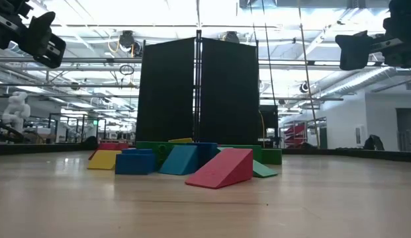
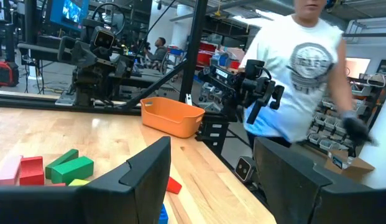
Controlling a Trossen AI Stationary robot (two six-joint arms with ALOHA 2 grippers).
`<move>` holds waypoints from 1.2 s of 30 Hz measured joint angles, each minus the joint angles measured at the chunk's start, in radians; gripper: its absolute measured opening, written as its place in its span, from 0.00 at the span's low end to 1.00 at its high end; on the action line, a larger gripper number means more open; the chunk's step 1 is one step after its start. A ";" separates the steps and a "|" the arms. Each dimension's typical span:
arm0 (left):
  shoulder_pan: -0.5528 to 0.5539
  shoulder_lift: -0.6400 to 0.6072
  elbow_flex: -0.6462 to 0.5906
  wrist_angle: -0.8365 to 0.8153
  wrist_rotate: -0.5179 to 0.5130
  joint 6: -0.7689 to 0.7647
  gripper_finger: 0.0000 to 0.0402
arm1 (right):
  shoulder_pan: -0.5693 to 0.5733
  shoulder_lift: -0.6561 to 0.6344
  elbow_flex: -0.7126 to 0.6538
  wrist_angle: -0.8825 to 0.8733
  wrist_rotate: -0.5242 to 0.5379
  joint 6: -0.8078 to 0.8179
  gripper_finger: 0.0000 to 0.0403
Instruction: Sort blocks by size
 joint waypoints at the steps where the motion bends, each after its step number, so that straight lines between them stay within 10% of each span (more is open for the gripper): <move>1: 0.000 0.000 0.000 0.000 0.000 0.000 0.57 | 0.000 0.000 0.000 0.000 0.000 0.000 0.82; 9: 0.000 0.000 0.000 0.000 0.000 0.000 0.57 | 0.000 0.006 0.000 0.053 0.033 0.049 0.82; 20: 0.000 0.000 0.000 0.000 0.000 0.000 0.57 | 0.000 0.006 0.000 0.420 0.121 1.085 0.82; 30: 0.002 0.001 0.000 0.391 -0.172 0.078 0.57 | -0.001 0.006 0.000 0.381 0.617 1.071 0.82; 36: 0.002 0.001 0.000 0.682 -0.219 0.158 0.57 | 0.000 0.008 0.000 0.340 0.659 1.063 0.82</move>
